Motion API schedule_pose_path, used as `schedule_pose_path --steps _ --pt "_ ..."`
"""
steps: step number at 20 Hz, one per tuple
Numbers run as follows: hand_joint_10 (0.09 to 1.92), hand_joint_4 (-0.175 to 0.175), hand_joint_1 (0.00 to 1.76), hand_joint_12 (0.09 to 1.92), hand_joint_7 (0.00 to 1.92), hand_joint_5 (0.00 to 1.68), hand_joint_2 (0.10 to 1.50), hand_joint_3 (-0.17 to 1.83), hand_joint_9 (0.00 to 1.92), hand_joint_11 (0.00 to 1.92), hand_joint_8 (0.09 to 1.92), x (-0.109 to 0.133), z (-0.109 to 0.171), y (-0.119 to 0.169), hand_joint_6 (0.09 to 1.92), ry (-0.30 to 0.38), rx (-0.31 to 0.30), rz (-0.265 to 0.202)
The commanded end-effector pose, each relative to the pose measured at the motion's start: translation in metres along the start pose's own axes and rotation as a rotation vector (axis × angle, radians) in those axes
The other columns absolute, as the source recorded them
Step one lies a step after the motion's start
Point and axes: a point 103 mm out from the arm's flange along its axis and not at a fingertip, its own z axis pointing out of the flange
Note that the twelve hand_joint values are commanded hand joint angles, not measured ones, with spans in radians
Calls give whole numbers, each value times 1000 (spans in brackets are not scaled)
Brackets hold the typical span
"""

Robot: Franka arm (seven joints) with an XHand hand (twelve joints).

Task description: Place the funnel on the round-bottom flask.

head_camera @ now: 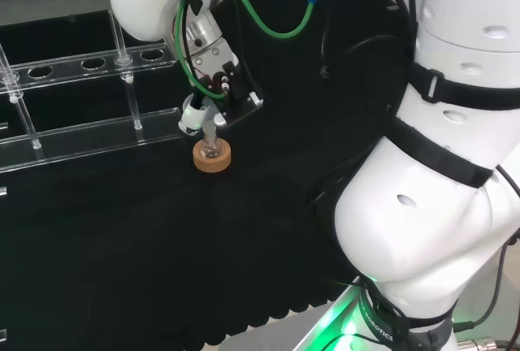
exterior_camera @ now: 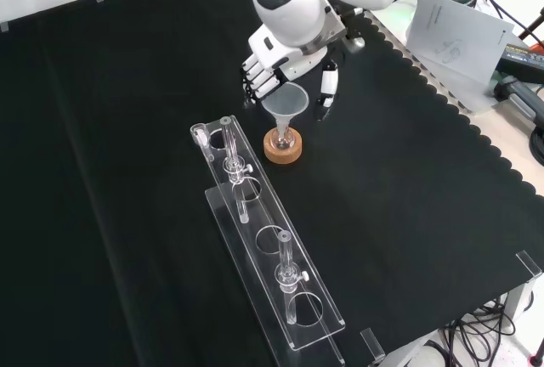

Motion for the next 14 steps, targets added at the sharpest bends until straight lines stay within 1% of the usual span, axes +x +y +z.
schedule_pose_path --steps 1,5,7,9,11,13,14 --pt "845 -64 388 1501 0 164 688 190 20 123 269 -12 -20 -8 87 44 -96 7" --pt "839 -63 385 1510 0 134 694 170 0 99 207 -23 -39 -15 87 69 -145 11" --pt "836 -63 385 1512 0 130 695 167 0 96 202 -29 -49 -16 87 86 -159 3" --pt "835 -63 385 1512 0 128 696 165 0 95 200 -35 -57 -17 87 95 -163 7" --pt "845 -64 385 1516 0 139 703 157 15 97 238 -47 -62 -16 87 97 -153 9" --pt "840 -64 391 1513 0 166 719 144 55 108 333 -59 -66 -15 87 105 -145 10" --pt "834 -64 396 1511 0 177 726 137 77 114 394 -64 -67 -15 87 121 -158 9"
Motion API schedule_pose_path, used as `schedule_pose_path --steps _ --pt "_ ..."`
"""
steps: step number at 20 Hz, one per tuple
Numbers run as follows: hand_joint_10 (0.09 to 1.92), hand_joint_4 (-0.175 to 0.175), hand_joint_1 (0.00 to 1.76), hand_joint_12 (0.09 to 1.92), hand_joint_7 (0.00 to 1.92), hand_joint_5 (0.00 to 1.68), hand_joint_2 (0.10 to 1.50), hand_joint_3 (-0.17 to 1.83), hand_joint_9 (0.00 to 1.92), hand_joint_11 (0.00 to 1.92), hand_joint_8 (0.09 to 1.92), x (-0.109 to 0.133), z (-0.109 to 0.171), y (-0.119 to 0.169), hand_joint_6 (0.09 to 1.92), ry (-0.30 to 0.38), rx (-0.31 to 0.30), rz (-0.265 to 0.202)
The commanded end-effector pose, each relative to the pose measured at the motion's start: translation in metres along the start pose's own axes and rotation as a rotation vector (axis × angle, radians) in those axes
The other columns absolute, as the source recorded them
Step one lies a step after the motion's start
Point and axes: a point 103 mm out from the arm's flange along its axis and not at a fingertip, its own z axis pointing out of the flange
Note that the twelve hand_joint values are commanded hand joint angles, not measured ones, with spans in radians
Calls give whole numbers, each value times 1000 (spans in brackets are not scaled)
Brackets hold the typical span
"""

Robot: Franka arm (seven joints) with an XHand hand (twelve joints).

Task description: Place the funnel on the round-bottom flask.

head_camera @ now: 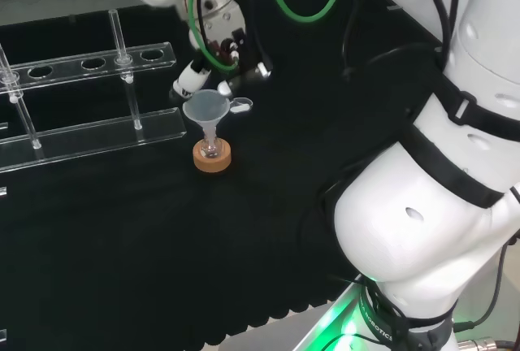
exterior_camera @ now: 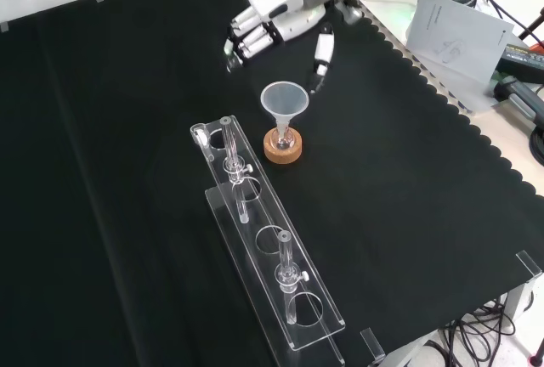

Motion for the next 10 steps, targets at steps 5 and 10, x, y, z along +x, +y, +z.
schedule_pose_path --steps 5,10 --pt "762 -68 526 1465 65 317 771 140 288 200 663 -49 -18 8 87 73 -33 -11" --pt "748 -67 562 1457 98 345 779 146 328 228 700 -77 -17 21 87 83 -16 -5"
